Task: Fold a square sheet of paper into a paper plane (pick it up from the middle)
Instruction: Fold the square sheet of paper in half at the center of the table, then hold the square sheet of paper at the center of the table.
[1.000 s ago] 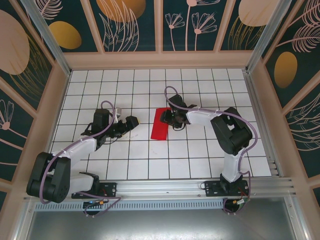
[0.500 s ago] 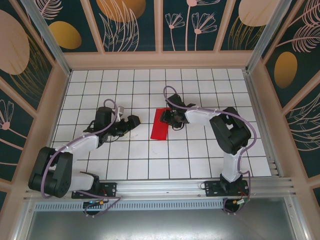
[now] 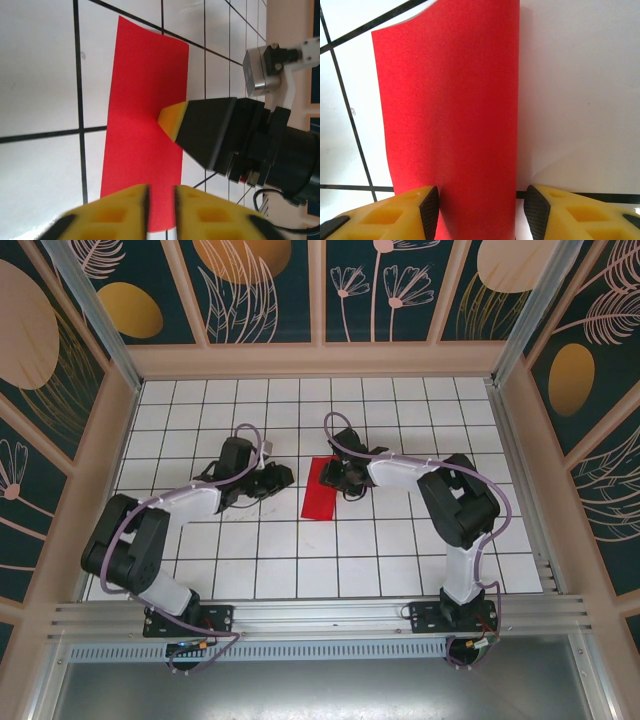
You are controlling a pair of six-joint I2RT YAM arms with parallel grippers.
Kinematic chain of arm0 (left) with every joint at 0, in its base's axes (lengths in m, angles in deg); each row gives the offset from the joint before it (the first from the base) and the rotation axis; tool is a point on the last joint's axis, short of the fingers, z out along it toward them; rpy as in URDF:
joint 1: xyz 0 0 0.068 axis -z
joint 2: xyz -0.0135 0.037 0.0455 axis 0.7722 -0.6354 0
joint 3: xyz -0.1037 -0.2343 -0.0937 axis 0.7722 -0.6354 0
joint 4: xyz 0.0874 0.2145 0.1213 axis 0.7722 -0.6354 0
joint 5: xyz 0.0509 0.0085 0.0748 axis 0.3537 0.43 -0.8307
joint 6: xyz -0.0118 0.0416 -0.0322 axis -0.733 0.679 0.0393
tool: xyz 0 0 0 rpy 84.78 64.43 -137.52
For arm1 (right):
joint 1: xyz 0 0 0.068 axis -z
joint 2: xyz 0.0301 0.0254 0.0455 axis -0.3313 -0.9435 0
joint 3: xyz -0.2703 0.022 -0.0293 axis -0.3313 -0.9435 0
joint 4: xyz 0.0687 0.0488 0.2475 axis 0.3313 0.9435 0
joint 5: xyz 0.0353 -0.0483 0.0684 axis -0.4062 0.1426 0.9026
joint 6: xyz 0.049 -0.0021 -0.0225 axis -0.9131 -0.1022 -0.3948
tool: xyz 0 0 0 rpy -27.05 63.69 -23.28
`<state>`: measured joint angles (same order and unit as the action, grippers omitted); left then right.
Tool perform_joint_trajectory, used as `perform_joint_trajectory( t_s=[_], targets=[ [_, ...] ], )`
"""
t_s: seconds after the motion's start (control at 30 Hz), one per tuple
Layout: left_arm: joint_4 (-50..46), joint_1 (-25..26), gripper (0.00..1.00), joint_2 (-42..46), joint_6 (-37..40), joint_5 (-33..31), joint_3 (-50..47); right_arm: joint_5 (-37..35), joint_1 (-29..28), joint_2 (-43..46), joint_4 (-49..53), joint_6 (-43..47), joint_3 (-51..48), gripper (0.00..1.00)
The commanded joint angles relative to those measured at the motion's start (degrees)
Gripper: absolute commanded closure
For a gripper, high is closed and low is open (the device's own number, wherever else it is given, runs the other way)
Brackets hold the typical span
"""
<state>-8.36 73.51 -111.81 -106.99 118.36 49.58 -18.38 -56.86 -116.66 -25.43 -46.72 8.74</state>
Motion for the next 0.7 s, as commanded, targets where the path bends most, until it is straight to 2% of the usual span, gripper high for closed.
perform_joint_trajectory(
  t_s=[0.0, 0.07, 0.1, 0.37, 0.67],
  targets=[
    [0.5, 0.6, 0.92, -3.3, -0.1, 0.1, 3.5, -2.8, -0.1, -4.1, 5.9, 1.0, -1.0, 0.46],
    [0.3, 0.8, 0.99, -5.3, -0.2, 0.4, 5.0, -2.8, -0.1, -4.2, 6.0, 1.0, -1.0, 0.46],
    [0.1, 0.8, 1.00, -6.4, -0.2, 0.7, 5.7, -2.9, -0.2, -4.3, 6.1, 1.0, -0.9, 0.46],
    [-0.2, 2.4, 1.00, -13.4, -0.1, 1.8, 9.9, -2.7, -0.3, -4.7, 5.9, 0.8, -1.0, 0.46],
    [-4.7, 4.5, 1.00, -19.2, 1.2, -0.5, 15.6, -2.6, -0.3, -4.8, 6.0, 0.9, -1.1, 0.46]
  ],
)
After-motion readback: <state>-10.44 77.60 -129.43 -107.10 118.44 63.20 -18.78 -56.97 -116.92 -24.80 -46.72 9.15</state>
